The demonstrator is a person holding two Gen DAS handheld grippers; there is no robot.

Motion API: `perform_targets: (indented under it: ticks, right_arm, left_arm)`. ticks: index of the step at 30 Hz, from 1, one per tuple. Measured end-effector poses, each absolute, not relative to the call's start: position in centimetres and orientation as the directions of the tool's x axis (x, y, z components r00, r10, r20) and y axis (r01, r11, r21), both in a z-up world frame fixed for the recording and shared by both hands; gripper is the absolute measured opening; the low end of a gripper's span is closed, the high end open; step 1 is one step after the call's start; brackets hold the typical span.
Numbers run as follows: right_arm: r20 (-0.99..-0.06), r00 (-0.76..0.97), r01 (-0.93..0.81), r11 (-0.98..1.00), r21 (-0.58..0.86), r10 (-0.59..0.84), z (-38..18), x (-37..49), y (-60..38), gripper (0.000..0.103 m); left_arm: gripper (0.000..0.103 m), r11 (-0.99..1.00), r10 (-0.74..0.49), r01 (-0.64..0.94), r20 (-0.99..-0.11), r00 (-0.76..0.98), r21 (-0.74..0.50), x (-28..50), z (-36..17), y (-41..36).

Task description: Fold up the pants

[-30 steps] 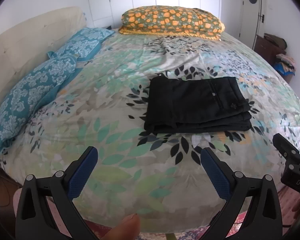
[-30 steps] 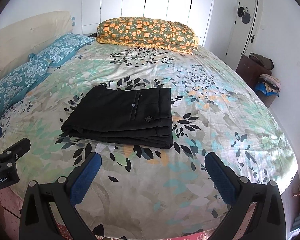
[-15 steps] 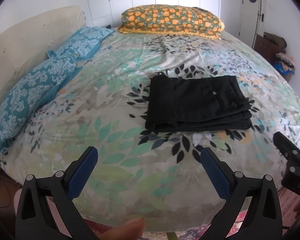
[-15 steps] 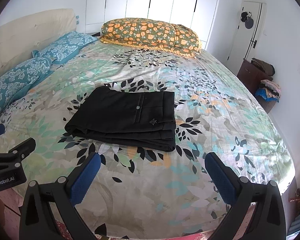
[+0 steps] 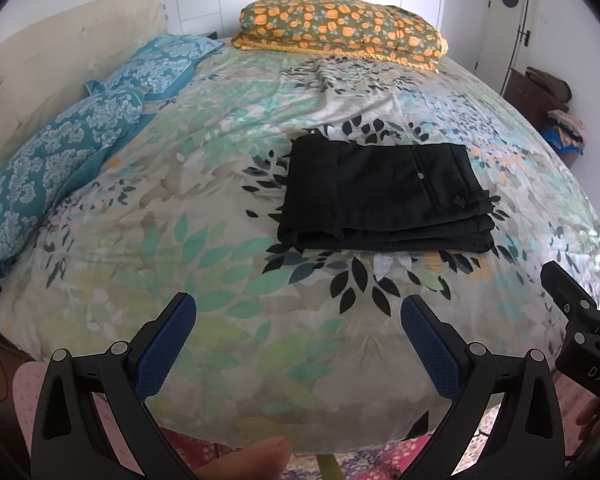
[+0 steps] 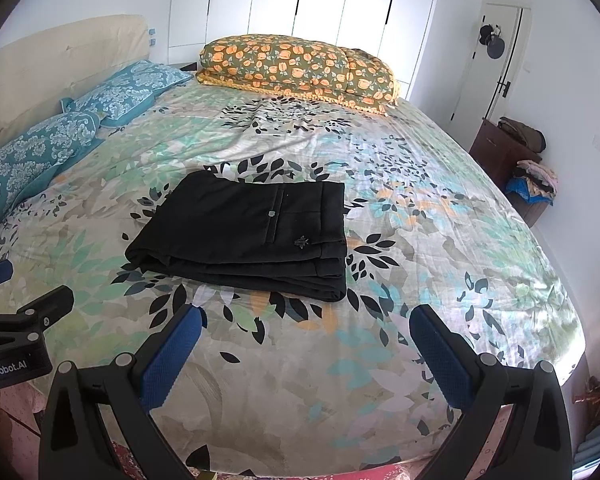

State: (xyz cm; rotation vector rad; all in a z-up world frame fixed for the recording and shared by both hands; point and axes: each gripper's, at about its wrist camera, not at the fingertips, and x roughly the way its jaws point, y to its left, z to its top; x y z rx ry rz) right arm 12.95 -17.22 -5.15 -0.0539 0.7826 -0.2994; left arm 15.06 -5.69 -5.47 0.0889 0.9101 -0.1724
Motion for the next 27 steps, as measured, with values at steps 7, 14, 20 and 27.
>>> perform_targets:
  ticks: [7, 14, 20, 27]
  right_arm:
    - [-0.692, 0.664, 0.247, 0.957, -0.155, -0.283, -5.34, 12.93, -17.32, 0.103]
    - [-0.696, 0.661, 0.245, 0.957, -0.152, -0.28, -5.42, 12.97, -17.34, 0.103]
    - [-0.703, 0.655, 0.244, 0.958, -0.15, -0.277, -5.66, 12.9, -17.53, 0.103]
    - [-0.703, 0.655, 0.244, 0.958, -0.15, -0.277, -5.67, 12.92, -17.57, 0.103]
  left_arm:
    - [0.102, 0.983, -0.095, 0.181, -0.782, 0.616, 0.024, 15.0, -5.24, -5.74]
    - [0.102, 0.979, -0.099, 0.2, -0.781, 0.616, 0.034, 14.91, -5.3, -6.29]
    - [0.102, 0.979, -0.1, 0.201, -0.784, 0.613, 0.032, 14.94, -5.43, -6.36]
    - [0.102, 0.982, -0.101, 0.187, -0.777, 0.622, 0.023, 14.74, -5.39, -6.11]
